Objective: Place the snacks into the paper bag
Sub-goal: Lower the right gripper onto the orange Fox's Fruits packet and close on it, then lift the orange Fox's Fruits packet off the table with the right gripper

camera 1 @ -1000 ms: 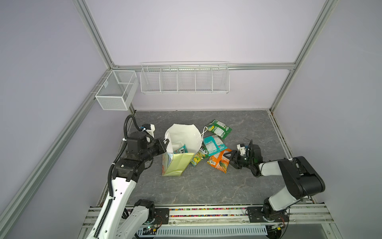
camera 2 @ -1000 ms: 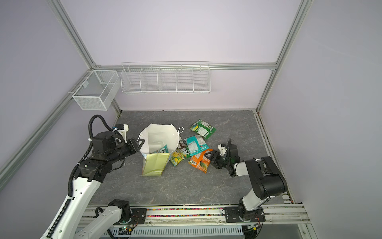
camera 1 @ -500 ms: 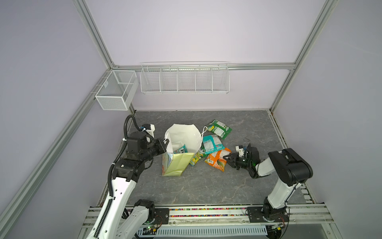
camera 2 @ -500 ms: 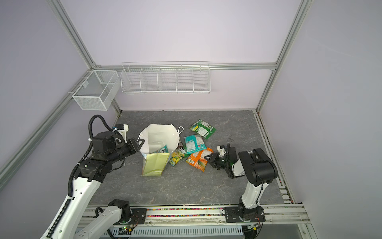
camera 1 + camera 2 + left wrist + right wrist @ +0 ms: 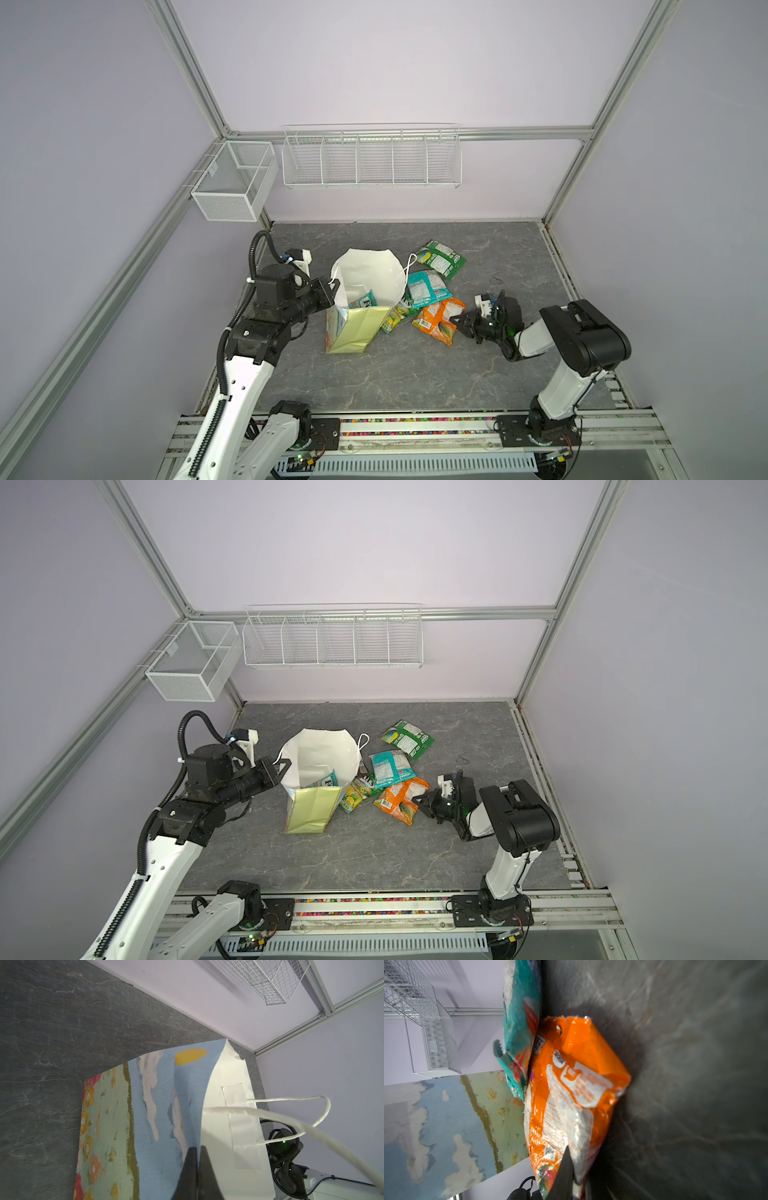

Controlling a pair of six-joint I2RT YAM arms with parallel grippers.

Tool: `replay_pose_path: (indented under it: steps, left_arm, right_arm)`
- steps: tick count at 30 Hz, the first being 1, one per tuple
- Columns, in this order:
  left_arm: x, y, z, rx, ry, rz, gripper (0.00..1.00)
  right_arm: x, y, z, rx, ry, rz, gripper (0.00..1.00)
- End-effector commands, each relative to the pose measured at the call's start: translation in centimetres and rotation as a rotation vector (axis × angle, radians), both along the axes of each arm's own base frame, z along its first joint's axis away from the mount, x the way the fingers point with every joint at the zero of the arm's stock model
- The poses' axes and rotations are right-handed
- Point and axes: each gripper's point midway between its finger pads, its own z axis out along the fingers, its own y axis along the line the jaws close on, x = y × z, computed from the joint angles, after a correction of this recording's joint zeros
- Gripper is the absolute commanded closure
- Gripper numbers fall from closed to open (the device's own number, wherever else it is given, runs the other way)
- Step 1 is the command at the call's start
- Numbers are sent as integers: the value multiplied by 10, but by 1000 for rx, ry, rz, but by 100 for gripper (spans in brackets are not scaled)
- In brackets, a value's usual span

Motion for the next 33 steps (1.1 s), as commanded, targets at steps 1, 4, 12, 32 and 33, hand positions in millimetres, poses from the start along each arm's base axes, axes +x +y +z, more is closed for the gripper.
replay_pose_path:
  steps: [1,4,12,32,33]
  left_arm:
    - [-3,0,6,5,-21,-7,100]
    - [-3,0,7,2,-22,-8,100]
    - [-2,-1,7,-4,-24,-8,100]
    - [-5,-2,12,-17,-36,-16,100]
    - [-5,-3,12,-19,-37,-17,100]
  right_arm:
    - [-26,-11,-28,-87,156,-22,92]
    - [-25,-9,-16,-114,125,-5,93]
    - [-25,-16,34,-276,8,20,93]
    - [-34,-17,138,-385,-247,24,93]
    - [-34,-17,141,-387,-255,22,93]
